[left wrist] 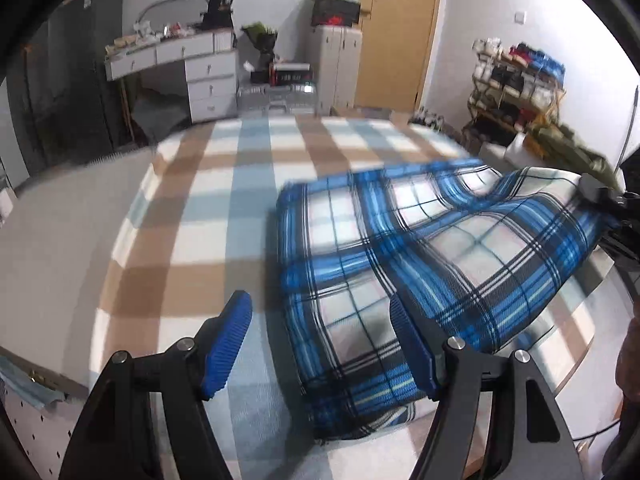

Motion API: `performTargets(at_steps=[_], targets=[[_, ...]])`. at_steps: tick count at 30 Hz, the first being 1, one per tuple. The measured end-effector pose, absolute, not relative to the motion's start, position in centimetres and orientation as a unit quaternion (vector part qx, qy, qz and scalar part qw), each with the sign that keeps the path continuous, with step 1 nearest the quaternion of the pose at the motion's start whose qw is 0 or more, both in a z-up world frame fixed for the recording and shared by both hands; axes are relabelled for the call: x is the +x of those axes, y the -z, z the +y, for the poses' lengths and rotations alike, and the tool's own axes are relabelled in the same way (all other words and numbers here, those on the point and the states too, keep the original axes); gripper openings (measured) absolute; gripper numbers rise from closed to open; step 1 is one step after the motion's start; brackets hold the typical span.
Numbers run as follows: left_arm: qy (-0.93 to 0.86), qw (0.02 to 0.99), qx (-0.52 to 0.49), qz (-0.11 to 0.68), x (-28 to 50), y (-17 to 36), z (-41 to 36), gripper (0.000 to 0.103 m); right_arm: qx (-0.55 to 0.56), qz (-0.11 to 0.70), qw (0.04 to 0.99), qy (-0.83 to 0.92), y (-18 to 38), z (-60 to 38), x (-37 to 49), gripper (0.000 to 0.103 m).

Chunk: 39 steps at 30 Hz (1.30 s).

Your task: Fold large clothes

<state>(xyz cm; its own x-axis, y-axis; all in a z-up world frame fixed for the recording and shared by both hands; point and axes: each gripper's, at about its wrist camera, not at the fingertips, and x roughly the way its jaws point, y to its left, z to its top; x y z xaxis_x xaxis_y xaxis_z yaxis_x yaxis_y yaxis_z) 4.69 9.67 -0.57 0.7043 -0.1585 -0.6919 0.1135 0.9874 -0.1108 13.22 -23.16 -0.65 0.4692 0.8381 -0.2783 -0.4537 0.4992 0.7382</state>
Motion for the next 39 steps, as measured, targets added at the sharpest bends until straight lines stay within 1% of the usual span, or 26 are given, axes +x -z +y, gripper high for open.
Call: performTargets(at_steps=[2,5,7,8,9,11,12,13,14,16,17,18,19,20,22,24,25,27,29,31,33,35,37,39], targets=[[0.083,0.926,-0.019,0.368,4.7,0.0,9.1,0.067,0.326,0.321,0.789,-0.411,1.0,-24.1,12.7,0.005],[0.093,0.929,0.006,0.359,5.0,-0.1,7.6,0.067,0.374,0.322,0.773,-0.398,3.8,-27.3,11.5,0.003],[0.114,0.923,0.022,0.366,5.4,0.6,6.4,0.067,0.376,0.33,0.785,-0.365,5.3,-29.5,11.0,0.003],[0.125,0.919,0.028,0.372,5.6,1.1,5.9,0.067,0.377,0.344,0.787,-0.348,6.4,-30.2,10.8,0.003],[0.13,0.913,0.04,0.384,6.0,2.0,5.3,0.067,0.372,0.375,0.781,-0.332,8.1,-30.6,10.7,0.003],[0.138,0.902,0.063,0.403,6.5,3.4,4.2,0.067,0.34,0.418,0.787,-0.302,9.9,-30.2,10.4,0.003],[0.143,0.898,0.071,0.41,6.6,3.9,3.9,0.067,0.33,0.423,0.788,-0.302,10.1,-29.9,10.3,0.003],[0.143,0.896,0.074,0.414,6.7,4.4,3.7,0.067,0.32,0.423,0.794,-0.298,9.8,-29.7,10.3,0.006],[0.144,0.895,0.069,0.417,6.7,4.6,3.8,0.067,0.306,0.418,0.804,-0.291,9.1,-29.5,10.3,0.007],[0.146,0.895,0.048,0.419,6.7,4.6,4.6,0.067,0.287,0.386,0.822,-0.303,6.9,-29.0,10.5,0.009],[0.147,0.895,0.039,0.42,6.7,4.4,5.0,0.067,0.278,0.38,0.83,-0.3,6.4,-29.0,10.6,0.023],[0.146,0.895,0.031,0.421,6.8,4.2,5.5,0.067,0.264,0.38,0.836,-0.294,5.7,-28.4,11.1,0.047],[0.143,0.895,0.03,0.421,6.8,4.0,5.8,0.067,0.255,0.38,0.84,-0.292,5.5,-27.9,11.5,0.054],[0.14,0.896,0.03,0.42,6.8,4.0,6.0,0.067,0.241,0.383,0.844,-0.287,5.5,-27.2,12.0,0.056],[0.137,0.897,0.031,0.42,6.7,3.9,6.4,0.067,0.199,0.42,0.845,-0.263,6.2,-25.5,13.7,0.056],[0.136,0.896,0.029,0.422,6.7,4.1,6.7,0.067,0.179,0.48,0.822,-0.249,8.4,-24.2,15.2,0.055],[0.137,0.896,0.03,0.422,6.6,4.2,6.5,0.067,0.18,0.488,0.813,-0.262,9.0,-23.7,15.3,0.05],[0.133,0.896,0.028,0.422,6.5,4.2,6.5,0.067,0.154,0.488,0.81,-0.286,9.0,-21.9,14.9,0.004],[0.129,0.898,0.029,0.419,6.2,3.9,6.6,0.067,0.137,0.462,0.815,-0.321,7.3,-20.6,14.2,0.004],[0.126,0.903,0.03,0.411,6.0,3.4,6.7,0.067,0.145,0.434,0.814,-0.359,5.0,-20.1,13.8,0.004],[0.12,0.909,0.028,0.399,5.9,2.4,6.9,0.067,0.193,0.402,0.804,-0.394,2.8,-21.2,13.7,0.004],[0.124,0.914,0.022,0.385,5.7,1.6,7.1,0.067,0.257,0.379,0.787,-0.414,2.1,-23.5,13.9,0.004],[0.135,0.917,0.019,0.376,5.7,1.1,7.1,0.067,0.322,0.375,0.762,-0.418,3.3,-26.0,13.9,0.003],[0.147,0.915,0.028,0.376,5.9,1.2,6.5,0.067,0.363,0.387,0.748,-0.398,6.6,-28.3,13.3,0.003]])
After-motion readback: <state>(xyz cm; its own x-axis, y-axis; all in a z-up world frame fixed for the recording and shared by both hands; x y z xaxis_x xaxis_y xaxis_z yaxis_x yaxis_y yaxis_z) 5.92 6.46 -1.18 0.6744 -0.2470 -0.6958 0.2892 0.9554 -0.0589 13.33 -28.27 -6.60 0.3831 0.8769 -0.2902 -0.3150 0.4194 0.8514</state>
